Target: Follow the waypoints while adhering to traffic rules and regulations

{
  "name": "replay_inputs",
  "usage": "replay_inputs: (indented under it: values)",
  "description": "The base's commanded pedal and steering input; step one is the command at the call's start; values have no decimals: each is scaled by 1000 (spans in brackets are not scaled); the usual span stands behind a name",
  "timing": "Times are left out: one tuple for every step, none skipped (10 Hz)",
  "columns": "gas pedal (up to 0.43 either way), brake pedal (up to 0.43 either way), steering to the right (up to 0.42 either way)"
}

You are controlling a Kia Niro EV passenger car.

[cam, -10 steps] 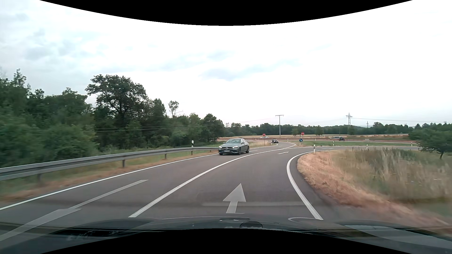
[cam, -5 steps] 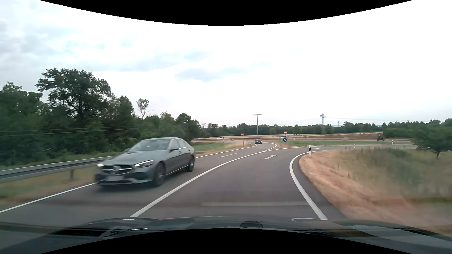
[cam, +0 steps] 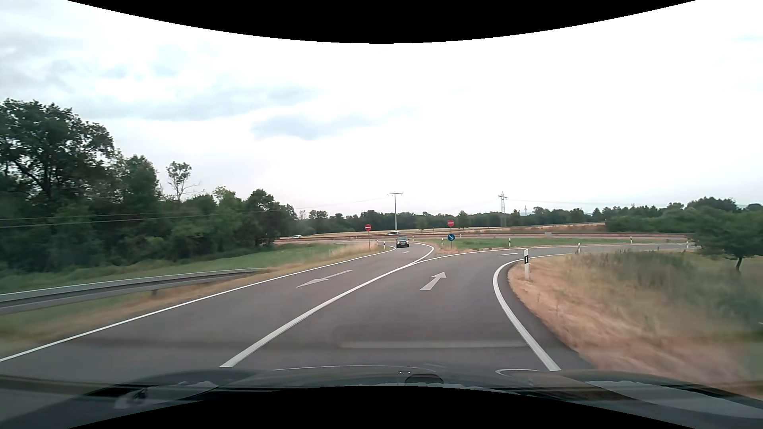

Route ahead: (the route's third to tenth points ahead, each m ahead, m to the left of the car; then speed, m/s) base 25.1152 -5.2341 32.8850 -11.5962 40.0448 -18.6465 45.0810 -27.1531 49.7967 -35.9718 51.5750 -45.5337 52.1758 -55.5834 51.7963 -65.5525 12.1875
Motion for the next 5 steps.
replay_inputs:
  values:
    - [47, 0, 87]
    - [47, 0, 87]
    - [47, 0, 87]
    - [47, 0, 87]
    - [47, 0, 87]
